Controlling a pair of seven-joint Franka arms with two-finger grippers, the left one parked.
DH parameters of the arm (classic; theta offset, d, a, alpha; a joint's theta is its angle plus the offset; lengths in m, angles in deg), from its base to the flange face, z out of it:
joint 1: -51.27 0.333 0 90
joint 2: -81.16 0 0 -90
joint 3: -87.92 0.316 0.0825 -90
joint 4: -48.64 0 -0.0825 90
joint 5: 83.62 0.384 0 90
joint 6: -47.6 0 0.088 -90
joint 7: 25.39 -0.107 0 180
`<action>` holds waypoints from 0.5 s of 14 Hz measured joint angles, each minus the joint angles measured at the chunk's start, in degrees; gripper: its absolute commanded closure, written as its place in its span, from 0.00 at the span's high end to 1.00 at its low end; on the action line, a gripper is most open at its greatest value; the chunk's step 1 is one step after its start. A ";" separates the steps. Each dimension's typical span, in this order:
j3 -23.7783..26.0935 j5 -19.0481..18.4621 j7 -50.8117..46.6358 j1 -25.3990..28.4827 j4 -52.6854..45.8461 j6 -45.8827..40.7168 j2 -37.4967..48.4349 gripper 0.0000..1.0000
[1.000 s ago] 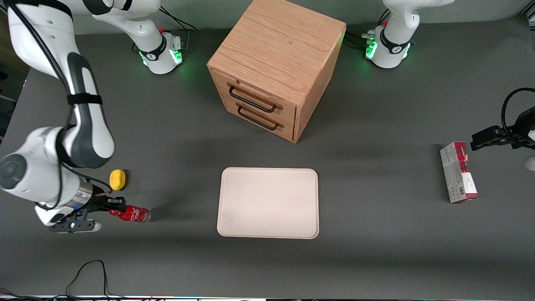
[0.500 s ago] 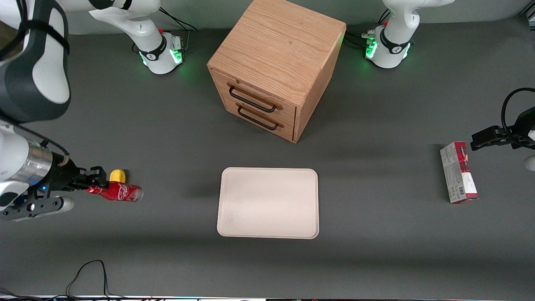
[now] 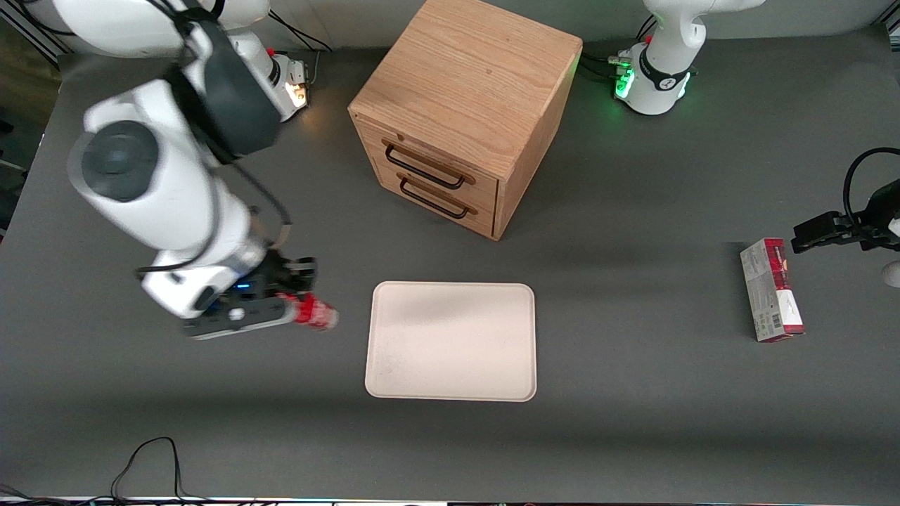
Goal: Place coke bottle on tray
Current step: 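Lift the bottle with the right gripper and carry it toward the tray, then lower the bottle onto the tray edge and open the right gripper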
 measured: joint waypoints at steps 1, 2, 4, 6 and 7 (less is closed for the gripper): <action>0.71 -0.21 -0.16 0.21 0.02 1.76 -1.52 0.00; 0.92 -0.36 -0.16 0.36 0.04 3.87 -3.25 0.00; 1.14 -2.06 -0.16 0.57 0.10 8.39 -7.22 0.00; 1.32 -4.22 -0.16 1.18 0.12 13.41 -11.61 0.00; 1.34 -5.12 -0.16 1.55 0.12 15.66 -13.63 0.00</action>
